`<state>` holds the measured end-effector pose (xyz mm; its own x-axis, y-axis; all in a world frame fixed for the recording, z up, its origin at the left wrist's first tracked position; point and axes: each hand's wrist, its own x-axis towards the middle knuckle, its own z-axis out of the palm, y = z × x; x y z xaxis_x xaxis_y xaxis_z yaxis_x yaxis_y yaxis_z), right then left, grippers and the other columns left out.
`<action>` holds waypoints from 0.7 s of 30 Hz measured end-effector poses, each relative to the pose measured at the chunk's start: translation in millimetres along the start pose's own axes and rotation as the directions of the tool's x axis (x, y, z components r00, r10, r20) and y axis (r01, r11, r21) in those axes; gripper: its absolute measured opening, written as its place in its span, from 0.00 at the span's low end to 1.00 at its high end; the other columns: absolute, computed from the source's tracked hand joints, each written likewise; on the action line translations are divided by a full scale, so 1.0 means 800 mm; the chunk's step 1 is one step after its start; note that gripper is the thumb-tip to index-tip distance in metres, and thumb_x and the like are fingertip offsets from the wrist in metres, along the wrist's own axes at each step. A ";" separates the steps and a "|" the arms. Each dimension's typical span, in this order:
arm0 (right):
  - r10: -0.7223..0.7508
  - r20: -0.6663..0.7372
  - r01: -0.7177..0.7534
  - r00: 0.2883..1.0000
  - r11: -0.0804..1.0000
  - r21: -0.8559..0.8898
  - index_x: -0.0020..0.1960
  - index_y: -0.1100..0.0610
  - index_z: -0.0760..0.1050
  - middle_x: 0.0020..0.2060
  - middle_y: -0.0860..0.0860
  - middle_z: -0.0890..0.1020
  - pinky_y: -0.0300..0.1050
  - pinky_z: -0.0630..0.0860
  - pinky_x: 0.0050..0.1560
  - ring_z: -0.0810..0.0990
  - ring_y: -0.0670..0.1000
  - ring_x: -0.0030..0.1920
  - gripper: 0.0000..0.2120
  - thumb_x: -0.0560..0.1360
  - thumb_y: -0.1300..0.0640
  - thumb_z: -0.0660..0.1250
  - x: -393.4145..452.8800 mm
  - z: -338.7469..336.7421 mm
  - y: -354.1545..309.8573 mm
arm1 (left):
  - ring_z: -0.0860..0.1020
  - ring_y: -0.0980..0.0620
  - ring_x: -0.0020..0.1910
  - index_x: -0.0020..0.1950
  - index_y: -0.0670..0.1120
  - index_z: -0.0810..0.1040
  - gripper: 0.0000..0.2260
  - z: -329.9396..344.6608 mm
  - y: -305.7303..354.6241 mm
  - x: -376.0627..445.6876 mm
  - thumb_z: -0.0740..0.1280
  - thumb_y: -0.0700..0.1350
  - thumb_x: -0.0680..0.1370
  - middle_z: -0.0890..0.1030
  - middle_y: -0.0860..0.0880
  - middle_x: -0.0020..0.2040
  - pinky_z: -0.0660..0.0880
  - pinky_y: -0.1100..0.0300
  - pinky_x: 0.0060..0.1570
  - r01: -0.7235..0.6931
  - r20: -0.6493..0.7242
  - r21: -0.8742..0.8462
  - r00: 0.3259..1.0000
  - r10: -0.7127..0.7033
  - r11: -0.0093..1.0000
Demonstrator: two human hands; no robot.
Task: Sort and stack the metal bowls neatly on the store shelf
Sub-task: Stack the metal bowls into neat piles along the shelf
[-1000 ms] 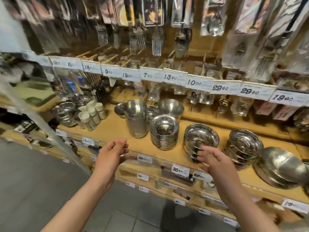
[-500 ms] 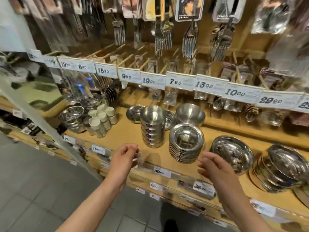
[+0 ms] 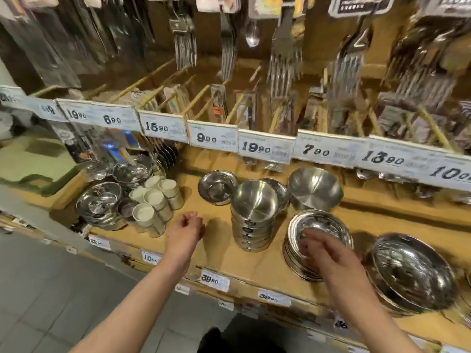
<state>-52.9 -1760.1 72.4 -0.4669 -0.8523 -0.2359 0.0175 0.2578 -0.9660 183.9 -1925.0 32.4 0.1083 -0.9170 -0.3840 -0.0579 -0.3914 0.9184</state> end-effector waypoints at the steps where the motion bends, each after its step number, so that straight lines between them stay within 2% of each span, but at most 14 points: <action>1: -0.010 -0.029 0.010 1.000 1.000 -0.027 0.50 0.36 0.84 0.49 0.42 0.87 0.45 0.78 0.55 0.86 0.43 0.50 0.16 0.82 0.56 0.65 0.002 0.008 0.000 | 0.78 0.48 0.46 0.53 0.48 0.77 0.04 0.002 0.001 0.019 0.65 0.40 0.82 0.80 0.47 0.47 0.79 0.49 0.57 0.003 0.000 0.033 1.000 -0.003 0.999; 2: -0.020 -0.060 0.017 0.998 0.998 -0.060 0.51 0.35 0.83 0.49 0.42 0.87 0.47 0.78 0.58 0.85 0.45 0.51 0.16 0.82 0.56 0.65 0.004 0.015 0.000 | 0.78 0.49 0.45 0.54 0.48 0.77 0.04 0.005 0.000 0.037 0.64 0.41 0.82 0.81 0.47 0.48 0.78 0.52 0.57 -0.010 0.000 0.080 1.000 0.010 0.997; 4: -0.036 -0.121 0.024 0.992 0.995 -0.100 0.53 0.36 0.83 0.50 0.42 0.87 0.54 0.77 0.63 0.84 0.48 0.55 0.12 0.82 0.53 0.66 0.004 0.030 0.003 | 0.76 0.55 0.41 0.59 0.47 0.76 0.07 0.010 0.001 0.071 0.65 0.44 0.81 0.81 0.50 0.46 0.75 0.66 0.45 -0.057 0.009 0.211 0.998 0.057 0.976; 5: -0.037 -0.158 0.024 0.987 0.996 -0.083 0.54 0.38 0.83 0.52 0.43 0.87 0.58 0.76 0.65 0.84 0.50 0.58 0.10 0.81 0.51 0.66 0.004 0.036 0.006 | 0.75 0.57 0.40 0.61 0.47 0.76 0.09 0.011 0.002 0.084 0.66 0.46 0.81 0.80 0.53 0.46 0.72 0.69 0.40 -0.063 0.018 0.289 0.998 0.060 0.955; 6: -0.029 -0.204 0.018 0.978 0.998 -0.055 0.55 0.39 0.84 0.54 0.44 0.87 0.60 0.76 0.67 0.84 0.51 0.59 0.10 0.80 0.51 0.67 0.004 0.041 0.011 | 0.77 0.55 0.44 0.65 0.47 0.75 0.13 0.011 0.003 0.098 0.66 0.49 0.82 0.80 0.54 0.48 0.72 0.68 0.42 -0.061 0.040 0.358 0.998 0.050 0.932; 7: -0.011 -0.249 0.004 0.968 1.000 -0.031 0.56 0.41 0.85 0.56 0.46 0.87 0.59 0.77 0.67 0.84 0.52 0.60 0.10 0.80 0.52 0.67 0.003 0.046 0.016 | 0.79 0.51 0.51 0.69 0.45 0.74 0.17 0.012 0.002 0.114 0.66 0.50 0.82 0.81 0.52 0.54 0.74 0.63 0.50 -0.050 0.072 0.403 0.997 0.023 0.914; 9: 0.028 -0.313 -0.025 0.949 1.000 0.012 0.54 0.42 0.86 0.53 0.47 0.88 0.47 0.83 0.57 0.86 0.50 0.55 0.13 0.81 0.58 0.67 0.000 0.057 0.026 | 0.77 0.42 0.65 0.74 0.42 0.70 0.21 0.015 0.000 0.145 0.65 0.47 0.82 0.78 0.43 0.68 0.74 0.51 0.65 0.005 0.123 0.387 0.991 -0.057 0.922; 11: 0.056 -0.368 -0.042 0.928 0.998 0.048 0.51 0.42 0.86 0.49 0.46 0.88 0.36 0.83 0.44 0.87 0.46 0.50 0.16 0.81 0.62 0.67 -0.007 0.067 0.034 | 0.73 0.39 0.70 0.76 0.39 0.67 0.23 0.024 -0.004 0.171 0.64 0.48 0.83 0.74 0.39 0.72 0.70 0.47 0.70 0.034 0.135 0.410 0.986 -0.098 0.912; 12: 0.069 -0.397 -0.050 0.915 0.997 0.058 0.50 0.42 0.87 0.48 0.45 0.88 0.35 0.83 0.42 0.87 0.45 0.48 0.16 0.81 0.62 0.67 -0.011 0.072 0.037 | 0.72 0.39 0.71 0.77 0.39 0.65 0.25 0.028 -0.006 0.182 0.64 0.51 0.84 0.73 0.38 0.73 0.69 0.48 0.71 0.054 0.130 0.444 0.984 -0.123 0.895; 14: 0.099 -0.441 -0.072 0.892 0.994 0.076 0.48 0.43 0.87 0.46 0.46 0.89 0.39 0.84 0.43 0.87 0.44 0.46 0.17 0.80 0.63 0.67 -0.021 0.080 0.043 | 0.74 0.41 0.67 0.74 0.40 0.69 0.24 0.037 -0.009 0.195 0.63 0.54 0.83 0.76 0.39 0.69 0.72 0.51 0.64 0.134 0.096 0.469 0.975 -0.201 0.873; 16: 0.138 -0.454 -0.104 0.880 0.990 0.100 0.48 0.49 0.88 0.44 0.50 0.88 0.40 0.84 0.41 0.87 0.45 0.44 0.14 0.81 0.63 0.66 -0.031 0.088 0.049 | 0.78 0.43 0.58 0.63 0.40 0.77 0.15 0.042 -0.014 0.205 0.65 0.48 0.82 0.80 0.39 0.62 0.76 0.52 0.54 0.210 0.061 0.380 0.966 -0.250 0.901; 18: 0.143 -0.470 -0.097 0.871 0.988 0.121 0.49 0.53 0.86 0.43 0.53 0.88 0.38 0.83 0.37 0.87 0.46 0.42 0.12 0.80 0.64 0.66 -0.039 0.095 0.050 | 0.82 0.40 0.56 0.49 0.41 0.74 0.03 0.047 -0.017 0.212 0.66 0.40 0.79 0.83 0.37 0.57 0.79 0.47 0.58 0.279 0.053 0.205 0.954 -0.296 0.938; 19: 0.137 -0.484 -0.087 0.864 0.988 0.124 0.49 0.53 0.86 0.43 0.53 0.88 0.37 0.83 0.36 0.87 0.46 0.41 0.12 0.80 0.65 0.66 -0.041 0.097 0.049 | 0.83 0.39 0.55 0.47 0.43 0.72 0.04 0.048 -0.016 0.213 0.66 0.38 0.79 0.83 0.37 0.52 0.79 0.45 0.59 0.303 0.055 0.146 0.948 -0.313 0.942; 21: 0.125 -0.499 -0.077 0.858 0.990 0.115 0.48 0.52 0.87 0.41 0.53 0.88 0.38 0.83 0.37 0.87 0.47 0.41 0.13 0.80 0.65 0.66 -0.043 0.098 0.048 | 0.84 0.40 0.51 0.52 0.41 0.72 0.05 0.050 -0.010 0.212 0.67 0.36 0.78 0.83 0.39 0.47 0.81 0.46 0.57 0.315 0.071 0.079 0.944 -0.321 0.946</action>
<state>33.4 -1756.9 35.1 -0.8394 -0.4716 -0.2702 0.1548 0.2691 -0.9506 162.7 -2080.6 -44.2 0.0506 -0.7459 -0.6642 -0.0986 -0.6655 0.7399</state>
